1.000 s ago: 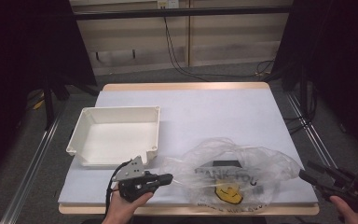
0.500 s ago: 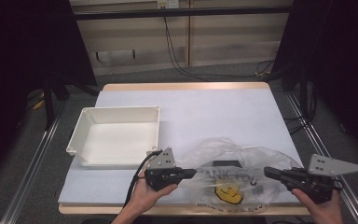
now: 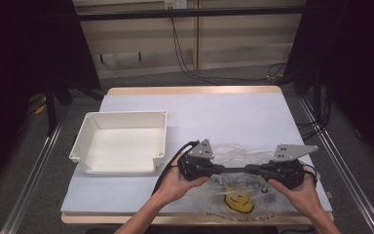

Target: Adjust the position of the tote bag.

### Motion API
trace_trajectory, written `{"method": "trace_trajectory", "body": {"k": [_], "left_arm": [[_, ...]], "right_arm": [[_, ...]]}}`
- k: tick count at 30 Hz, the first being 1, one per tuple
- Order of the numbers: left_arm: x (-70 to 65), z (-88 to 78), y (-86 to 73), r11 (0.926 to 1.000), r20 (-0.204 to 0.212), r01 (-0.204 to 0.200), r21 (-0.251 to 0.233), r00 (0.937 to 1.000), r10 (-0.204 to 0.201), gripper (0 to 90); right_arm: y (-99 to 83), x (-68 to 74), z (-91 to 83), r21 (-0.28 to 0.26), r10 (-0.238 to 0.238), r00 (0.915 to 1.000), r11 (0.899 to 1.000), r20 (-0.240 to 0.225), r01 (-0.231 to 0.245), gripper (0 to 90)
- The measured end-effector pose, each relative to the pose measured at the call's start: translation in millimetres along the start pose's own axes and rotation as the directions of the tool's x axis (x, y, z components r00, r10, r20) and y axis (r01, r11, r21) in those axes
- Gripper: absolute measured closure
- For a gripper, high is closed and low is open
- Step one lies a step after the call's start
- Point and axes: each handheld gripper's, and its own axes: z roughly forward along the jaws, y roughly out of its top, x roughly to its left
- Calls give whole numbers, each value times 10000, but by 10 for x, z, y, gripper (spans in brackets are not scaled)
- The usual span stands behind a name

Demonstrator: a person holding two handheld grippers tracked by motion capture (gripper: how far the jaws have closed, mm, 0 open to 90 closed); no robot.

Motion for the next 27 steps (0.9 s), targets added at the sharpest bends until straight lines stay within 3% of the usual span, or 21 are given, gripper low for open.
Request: {"method": "trace_trajectory", "body": {"k": [4,6,11,12,17,20,24,26,27], "left_arm": [[30,141,-6,9989,-232,-138,440,9996,148,900],[-10,207,5,9984,-123,-284,487,9995,290,900],[-132,312,16,9895,88,-875,1148,9962,870,900],[-131,308,14,9903,73,-906,1049,9959,903,900],[-86,167,-25,9790,-454,-1177,1666,9909,1268,900],[-18,62,-87,9800,-553,-886,1783,9935,999,900],[-12,-23,-150,9803,-867,-872,1770,9908,1038,900],[-11,-73,-173,9751,-898,-994,1982,9888,1190,900],[-24,-91,-193,9778,-1066,-851,1913,9885,1069,900]], "right_arm": [[-58,-69,86,253,155,9998,9996,131,-158,900],[-96,-77,119,279,187,9998,9994,74,-189,900],[-123,-38,164,520,26,9998,9986,-203,-16,900],[-129,-38,174,571,-19,9998,9984,-195,30,900],[-187,-66,181,869,161,9999,9961,51,-165,900],[-220,-84,122,921,259,9989,9953,397,-295,900],[-277,-136,27,893,371,9940,9949,1032,-464,900],[-308,-156,-35,914,397,9893,9944,1404,-528,900],[-326,-170,-66,958,403,9872,9939,1543,-555,900]]}}
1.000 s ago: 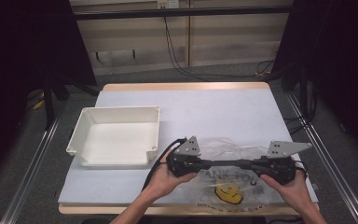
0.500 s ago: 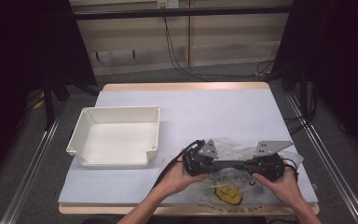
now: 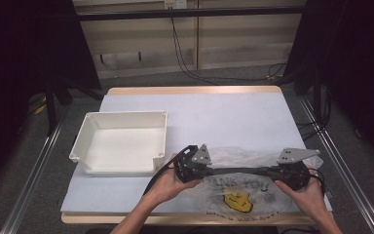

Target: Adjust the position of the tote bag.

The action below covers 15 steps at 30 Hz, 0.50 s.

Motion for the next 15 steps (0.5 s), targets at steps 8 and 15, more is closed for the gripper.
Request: {"method": "trace_trajectory", "body": {"k": [8,15], "left_arm": [[57,-30,-231,9985,-336,402,358,9987,-390,900],[54,-88,-265,9988,-405,449,197,9982,-441,894]], "right_arm": [[-95,-80,-107,-16,334,9966,9994,748,-334,900],[-157,-116,-144,202,375,9908,9990,1302,-405,900]]}}
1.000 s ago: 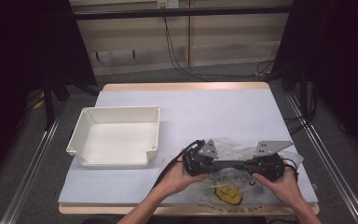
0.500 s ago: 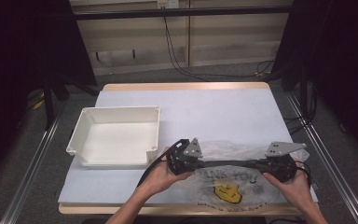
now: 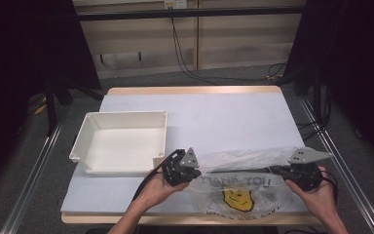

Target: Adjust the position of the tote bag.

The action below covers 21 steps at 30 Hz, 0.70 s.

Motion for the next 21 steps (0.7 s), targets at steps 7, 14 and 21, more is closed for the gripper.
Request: {"method": "trace_trajectory", "body": {"k": [7,14,21], "left_arm": [[-33,0,220,9979,545,-180,-623,9983,215,898],[-123,88,481,9953,709,-619,-742,9952,672,897],[-71,303,572,9969,747,-791,-46,9941,792,897]], "right_arm": [[-14,-43,-9,-3,143,9998,9999,107,-143,900],[67,0,50,-191,-136,9994,9997,-308,130,900],[146,57,88,-279,-362,9981,9990,-498,349,900]]}}
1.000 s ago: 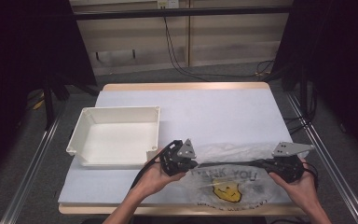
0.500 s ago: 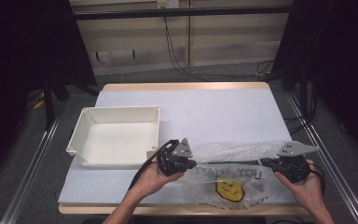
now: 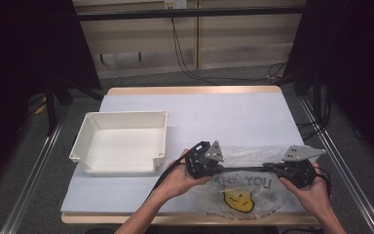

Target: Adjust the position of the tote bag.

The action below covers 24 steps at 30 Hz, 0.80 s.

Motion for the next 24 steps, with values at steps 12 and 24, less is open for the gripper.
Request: {"method": "trace_trajectory", "body": {"k": [12,24], "left_arm": [[32,-177,-175,9953,-1097,-364,894,9929,461,896],[3,-71,-539,9888,-865,112,1489,9963,18,900]], "right_arm": [[-57,-69,-48,58,137,9995,9999,268,-139,900],[-276,-161,36,735,461,9973,9960,564,-502,900]]}}
